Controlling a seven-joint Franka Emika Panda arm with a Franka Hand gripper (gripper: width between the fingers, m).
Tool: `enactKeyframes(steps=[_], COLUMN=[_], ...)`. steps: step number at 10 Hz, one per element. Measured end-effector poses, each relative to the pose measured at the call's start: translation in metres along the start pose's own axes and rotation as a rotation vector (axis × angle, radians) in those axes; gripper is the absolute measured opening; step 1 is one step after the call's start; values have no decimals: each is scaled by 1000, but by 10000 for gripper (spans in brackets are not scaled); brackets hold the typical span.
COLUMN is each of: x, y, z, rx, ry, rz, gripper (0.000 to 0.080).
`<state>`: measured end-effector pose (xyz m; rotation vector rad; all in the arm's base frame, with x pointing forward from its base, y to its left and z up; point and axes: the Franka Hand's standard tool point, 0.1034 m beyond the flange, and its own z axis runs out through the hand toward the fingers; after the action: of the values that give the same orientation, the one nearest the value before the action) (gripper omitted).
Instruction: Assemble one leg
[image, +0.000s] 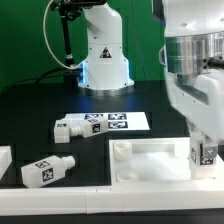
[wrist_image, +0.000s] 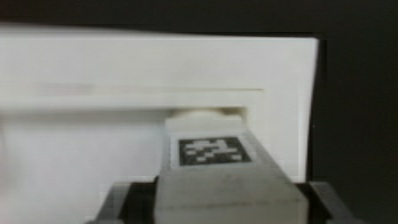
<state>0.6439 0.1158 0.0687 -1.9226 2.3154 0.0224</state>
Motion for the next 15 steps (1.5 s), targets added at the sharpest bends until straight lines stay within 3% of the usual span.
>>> enactKeyframes(steps=[4,7,8,9,10,11,14,15], x=[1,1,0,-1,0,0,2,5], y=[-1,0,2,1,-1,1,0,-1], z=[0,1,2,0,-1,-3,-1,-2], rx=[12,12,9,10,15,25,20,8], ry=[-14,-12,-9,-11,-12,-10,3,35], rz=[264,177,-10,-205,-376,-449,-646,-888], gripper=[291,291,529,529,612,639,648,649])
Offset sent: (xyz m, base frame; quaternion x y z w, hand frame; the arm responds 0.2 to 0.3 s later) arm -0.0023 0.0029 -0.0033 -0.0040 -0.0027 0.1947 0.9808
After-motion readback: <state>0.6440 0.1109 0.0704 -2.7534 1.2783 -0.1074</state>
